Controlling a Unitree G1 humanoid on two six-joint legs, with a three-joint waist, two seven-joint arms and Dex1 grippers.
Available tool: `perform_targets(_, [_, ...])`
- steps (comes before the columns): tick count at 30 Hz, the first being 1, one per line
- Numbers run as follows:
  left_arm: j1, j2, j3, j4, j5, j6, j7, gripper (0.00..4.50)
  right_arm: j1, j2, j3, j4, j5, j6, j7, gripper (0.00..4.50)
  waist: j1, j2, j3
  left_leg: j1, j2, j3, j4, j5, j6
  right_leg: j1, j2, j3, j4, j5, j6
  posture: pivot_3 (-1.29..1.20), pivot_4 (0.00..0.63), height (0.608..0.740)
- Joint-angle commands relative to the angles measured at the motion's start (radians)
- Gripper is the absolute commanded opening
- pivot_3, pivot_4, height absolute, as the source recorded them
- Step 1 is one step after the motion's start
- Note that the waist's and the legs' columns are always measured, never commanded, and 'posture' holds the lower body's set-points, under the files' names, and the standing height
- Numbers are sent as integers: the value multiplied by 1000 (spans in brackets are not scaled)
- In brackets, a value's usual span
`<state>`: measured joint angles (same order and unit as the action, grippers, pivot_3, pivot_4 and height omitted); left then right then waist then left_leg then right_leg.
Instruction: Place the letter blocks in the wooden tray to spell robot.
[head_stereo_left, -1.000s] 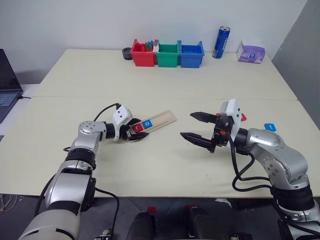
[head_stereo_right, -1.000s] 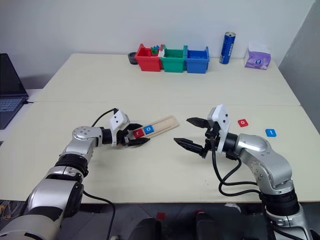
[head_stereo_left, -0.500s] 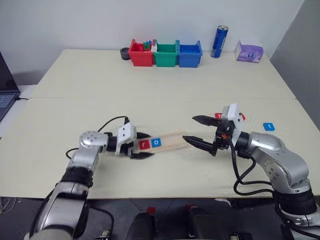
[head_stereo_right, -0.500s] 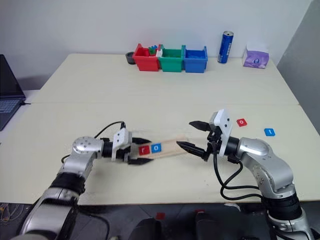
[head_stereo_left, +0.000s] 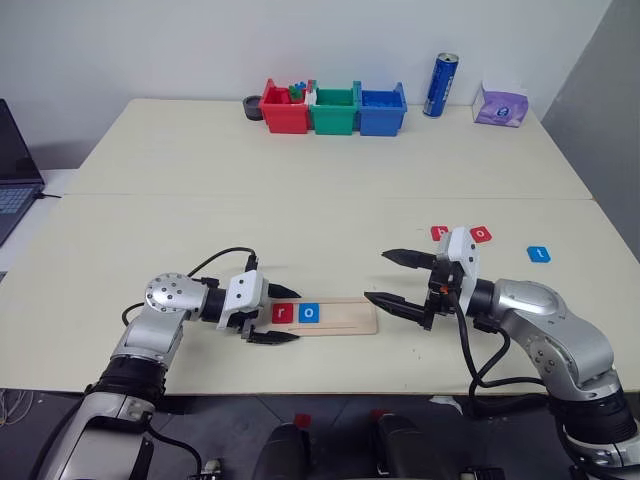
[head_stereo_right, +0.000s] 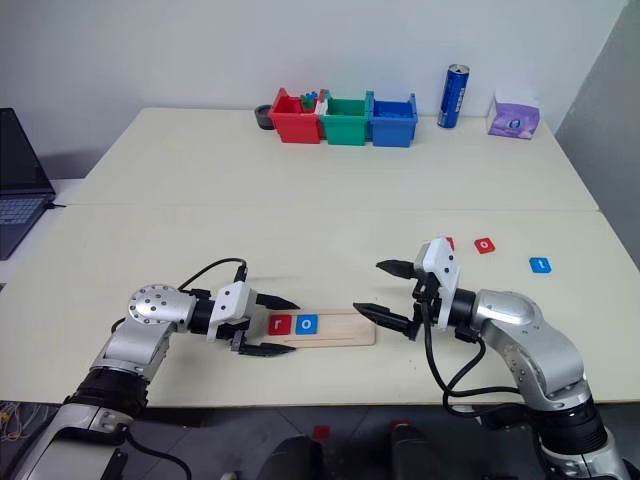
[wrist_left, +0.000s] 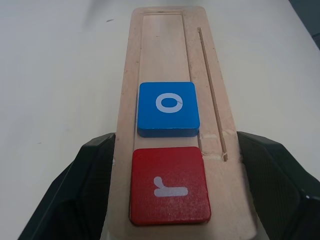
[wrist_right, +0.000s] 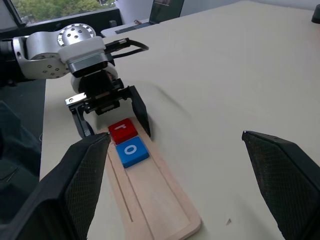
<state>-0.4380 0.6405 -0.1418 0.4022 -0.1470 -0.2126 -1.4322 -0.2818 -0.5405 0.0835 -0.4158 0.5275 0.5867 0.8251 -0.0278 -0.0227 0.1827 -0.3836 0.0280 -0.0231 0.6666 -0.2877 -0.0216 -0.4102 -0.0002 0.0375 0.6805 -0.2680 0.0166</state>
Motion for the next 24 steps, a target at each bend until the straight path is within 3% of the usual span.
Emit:
perform_targets(1, [-15,-5,-6,14,3,-34,8,3404,2,-4,-2,-33,-7,-29,2,4500,-1,0,0,0,0,0,0,0,0,0,0,0,0,0,0,0,150,740])
perform_targets(9, [-14,-11,-11,35,4,-41,12,3404,-6,-2,-8,-20,-13,-36,0,4500,-1,0,0,0,0,0,0,0,0,0,0,0,0,0,0,0,150,740])
perform_targets(10, [-17,-12,-10,39,2,-36,13,4128,-7,-2,-9,-18,-14,-35,0,4500,-1,0,0,0,0,0,0,0,0,0,0,0,0,0,0,0,150,740])
perform_targets(12, [-20,-11,-10,42,0,-32,10,4476,-8,-2,-10,-18,-14,-34,-1,4500,-1,0,0,0,0,0,0,0,0,0,0,0,0,0,0,0,150,740])
perform_targets(24, [-29,72,22,-36,-49,111,-44,4476,17,-11,-52,-40,7,-4,-27,4500,-2,0,0,0,1,0,0,0,0,0,1,0,0,0,0,0,150,740])
